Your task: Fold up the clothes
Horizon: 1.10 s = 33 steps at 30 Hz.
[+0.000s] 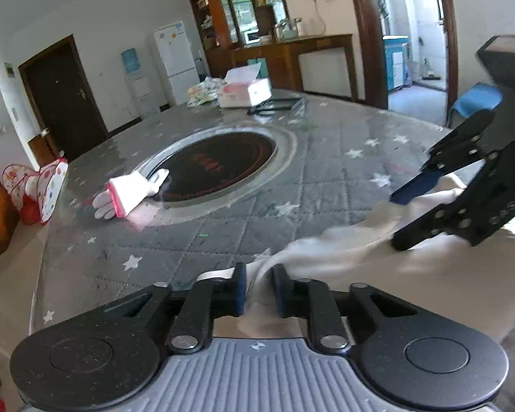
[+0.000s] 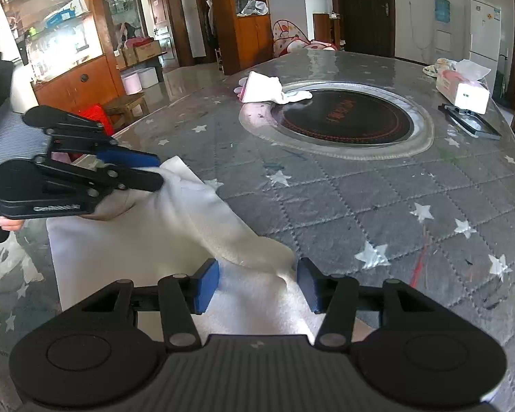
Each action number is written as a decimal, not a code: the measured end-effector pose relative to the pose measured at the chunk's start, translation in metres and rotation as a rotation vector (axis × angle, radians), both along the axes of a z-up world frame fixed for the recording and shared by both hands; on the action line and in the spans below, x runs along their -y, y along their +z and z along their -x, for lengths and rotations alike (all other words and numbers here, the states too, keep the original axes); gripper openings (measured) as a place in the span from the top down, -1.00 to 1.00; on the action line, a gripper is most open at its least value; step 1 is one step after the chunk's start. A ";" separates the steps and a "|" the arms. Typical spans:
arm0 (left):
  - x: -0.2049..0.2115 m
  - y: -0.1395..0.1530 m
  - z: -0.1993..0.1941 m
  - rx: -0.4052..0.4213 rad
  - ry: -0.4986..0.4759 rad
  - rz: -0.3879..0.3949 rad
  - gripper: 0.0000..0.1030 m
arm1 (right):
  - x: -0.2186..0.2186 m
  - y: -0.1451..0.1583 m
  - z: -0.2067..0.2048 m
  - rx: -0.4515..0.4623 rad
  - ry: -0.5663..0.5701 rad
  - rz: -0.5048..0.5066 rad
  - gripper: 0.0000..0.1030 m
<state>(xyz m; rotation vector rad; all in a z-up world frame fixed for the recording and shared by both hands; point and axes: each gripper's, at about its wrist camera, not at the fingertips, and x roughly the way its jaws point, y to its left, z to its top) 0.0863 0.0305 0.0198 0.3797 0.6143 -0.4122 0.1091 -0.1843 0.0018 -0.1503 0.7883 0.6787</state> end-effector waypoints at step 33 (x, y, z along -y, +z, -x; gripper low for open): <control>-0.065 -0.008 0.061 -0.236 0.240 0.334 0.14 | -0.033 0.022 0.070 0.110 0.111 0.038 -0.10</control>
